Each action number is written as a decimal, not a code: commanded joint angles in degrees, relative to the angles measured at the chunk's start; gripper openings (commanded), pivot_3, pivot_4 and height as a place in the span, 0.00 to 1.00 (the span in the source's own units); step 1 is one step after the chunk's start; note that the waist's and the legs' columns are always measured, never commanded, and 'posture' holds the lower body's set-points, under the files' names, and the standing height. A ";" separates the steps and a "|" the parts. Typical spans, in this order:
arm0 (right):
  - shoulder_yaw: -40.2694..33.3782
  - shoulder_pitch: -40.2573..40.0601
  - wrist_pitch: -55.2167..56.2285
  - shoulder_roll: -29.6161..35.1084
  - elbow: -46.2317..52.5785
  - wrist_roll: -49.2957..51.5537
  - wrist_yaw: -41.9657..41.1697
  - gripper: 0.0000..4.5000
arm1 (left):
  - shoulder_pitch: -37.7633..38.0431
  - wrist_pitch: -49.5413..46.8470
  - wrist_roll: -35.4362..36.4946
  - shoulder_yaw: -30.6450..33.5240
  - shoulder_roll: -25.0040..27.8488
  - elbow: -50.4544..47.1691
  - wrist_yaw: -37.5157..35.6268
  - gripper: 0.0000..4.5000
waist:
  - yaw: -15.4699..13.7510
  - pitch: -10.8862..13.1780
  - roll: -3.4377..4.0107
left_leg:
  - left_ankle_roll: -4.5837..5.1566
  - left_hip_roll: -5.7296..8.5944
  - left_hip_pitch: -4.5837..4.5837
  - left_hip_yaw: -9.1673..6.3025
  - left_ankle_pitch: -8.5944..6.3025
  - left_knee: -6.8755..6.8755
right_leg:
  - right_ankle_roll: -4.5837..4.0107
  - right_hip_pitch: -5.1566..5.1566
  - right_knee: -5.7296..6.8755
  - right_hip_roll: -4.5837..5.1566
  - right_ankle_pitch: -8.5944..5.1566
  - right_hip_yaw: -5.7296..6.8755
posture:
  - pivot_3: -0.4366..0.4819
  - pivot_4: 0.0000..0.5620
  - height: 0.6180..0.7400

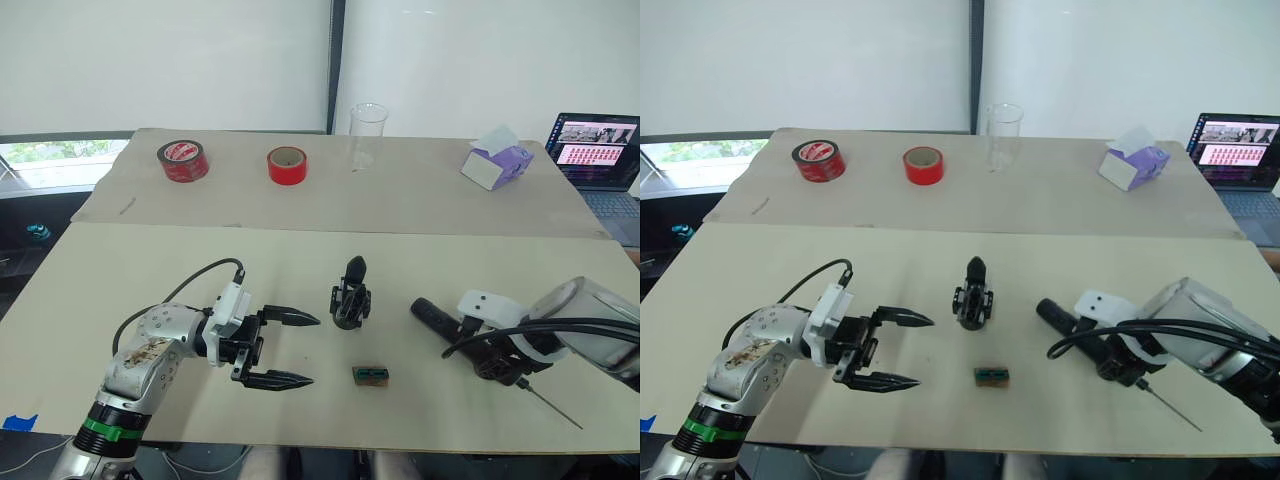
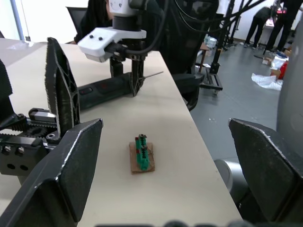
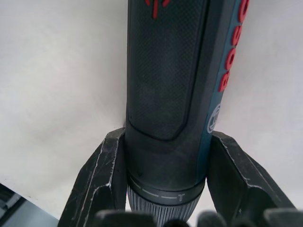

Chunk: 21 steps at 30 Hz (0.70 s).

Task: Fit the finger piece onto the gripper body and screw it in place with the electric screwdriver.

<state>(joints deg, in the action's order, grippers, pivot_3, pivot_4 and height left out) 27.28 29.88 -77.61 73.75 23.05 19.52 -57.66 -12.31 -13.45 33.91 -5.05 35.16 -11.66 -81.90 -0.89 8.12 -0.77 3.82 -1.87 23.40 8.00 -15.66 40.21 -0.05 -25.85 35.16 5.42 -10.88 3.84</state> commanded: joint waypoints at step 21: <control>-63.90 -32.61 31.10 -44.01 30.39 33.25 1.02 0.43 | 9.39 12.86 -16.20 -6.13 -2.81 3.87 8.03 1.00 | -0.04 0.02 0.16 | 0.29 -0.05 -0.61 -0.13 -0.19 -0.36 | 0.06 0.63 -0.10 -0.19 -0.05 -0.01 | 0.48 0.27 1.00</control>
<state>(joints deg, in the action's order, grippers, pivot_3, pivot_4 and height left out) -37.44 -1.86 -52.16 30.23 51.32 53.37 -56.29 -2.16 -2.05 19.12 -10.43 32.91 -7.88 -75.23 -0.93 8.14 -0.61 4.12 -1.89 22.81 7.89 -15.86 39.87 0.00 -25.21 35.06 5.26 -10.92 3.81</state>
